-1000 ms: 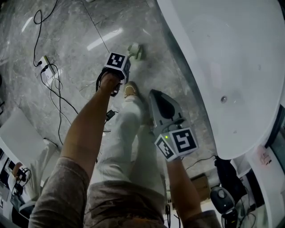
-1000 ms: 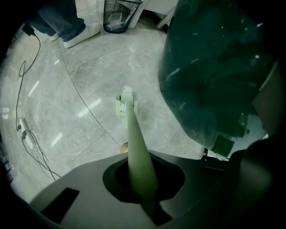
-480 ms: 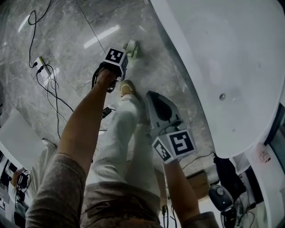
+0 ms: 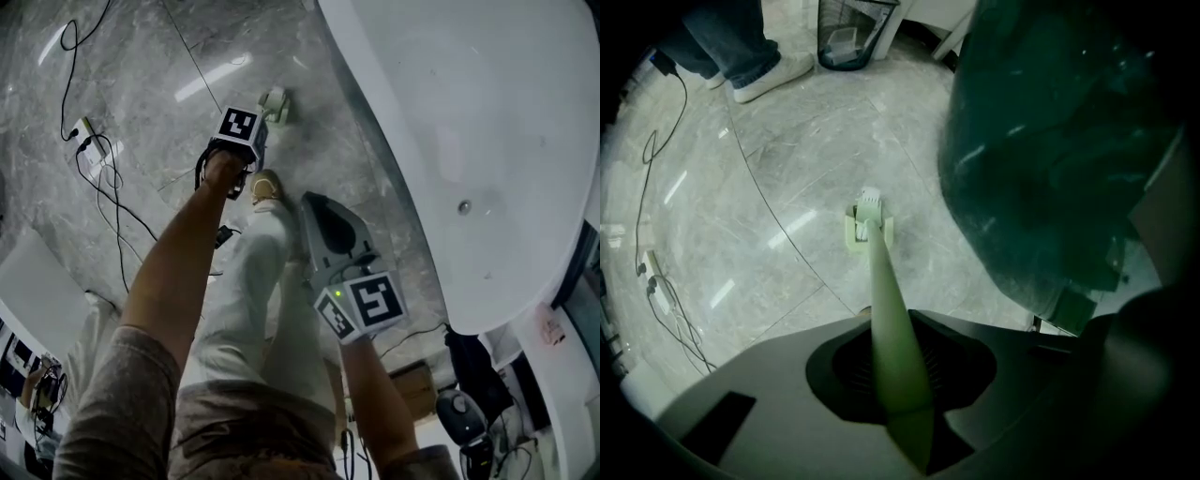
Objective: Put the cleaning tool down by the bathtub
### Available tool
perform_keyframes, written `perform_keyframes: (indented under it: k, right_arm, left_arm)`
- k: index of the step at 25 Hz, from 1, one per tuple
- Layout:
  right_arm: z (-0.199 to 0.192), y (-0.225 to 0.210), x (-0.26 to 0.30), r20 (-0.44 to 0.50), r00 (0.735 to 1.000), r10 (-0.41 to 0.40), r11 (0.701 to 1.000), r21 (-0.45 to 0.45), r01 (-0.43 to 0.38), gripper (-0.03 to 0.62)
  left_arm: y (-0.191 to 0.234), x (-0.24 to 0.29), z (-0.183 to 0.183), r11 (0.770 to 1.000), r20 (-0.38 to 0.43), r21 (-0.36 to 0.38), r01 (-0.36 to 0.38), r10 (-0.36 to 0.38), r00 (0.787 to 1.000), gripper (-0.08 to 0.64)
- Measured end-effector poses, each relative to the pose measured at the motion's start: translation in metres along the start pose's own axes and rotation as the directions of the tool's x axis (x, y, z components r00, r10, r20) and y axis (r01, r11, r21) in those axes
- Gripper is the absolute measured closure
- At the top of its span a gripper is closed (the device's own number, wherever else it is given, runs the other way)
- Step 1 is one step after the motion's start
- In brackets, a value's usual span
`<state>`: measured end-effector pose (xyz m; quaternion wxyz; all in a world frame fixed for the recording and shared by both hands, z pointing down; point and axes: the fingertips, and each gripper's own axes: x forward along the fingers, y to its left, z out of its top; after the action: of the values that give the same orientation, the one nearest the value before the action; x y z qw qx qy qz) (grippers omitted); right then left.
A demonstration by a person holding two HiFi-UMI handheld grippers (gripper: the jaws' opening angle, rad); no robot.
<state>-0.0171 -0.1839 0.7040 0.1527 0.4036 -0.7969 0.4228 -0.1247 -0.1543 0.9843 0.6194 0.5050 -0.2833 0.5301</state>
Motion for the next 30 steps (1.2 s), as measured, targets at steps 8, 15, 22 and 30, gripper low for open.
perform_keyframes:
  k: [8,15,22,30]
  right_arm:
    - [0.005,0.015,-0.012,0.003,1.0,0.017,1.0,-0.025,-0.017,0.592]
    - [0.019,0.025,-0.036,0.022,1.0,0.014,0.999,-0.037,-0.013,0.592]
    - [0.038,0.05,-0.068,0.045,0.999,0.026,0.999,-0.049,-0.024,0.592]
    - [0.064,0.092,-0.119,0.05,0.998,0.049,0.997,-0.057,-0.046,0.592]
  left_arm:
    - [-0.005,-0.023,0.0,1.0,0.082,-0.008,-0.007,0.007,0.997,0.397]
    - [-0.016,-0.059,-0.008,0.999,0.152,-0.036,-0.008,0.014,0.988,0.388]
    - [-0.03,-0.11,-0.035,0.997,0.223,-0.075,-0.016,0.032,0.974,0.453]
    - [-0.075,-0.183,-0.072,0.995,0.327,-0.095,0.024,0.009,0.945,0.558]
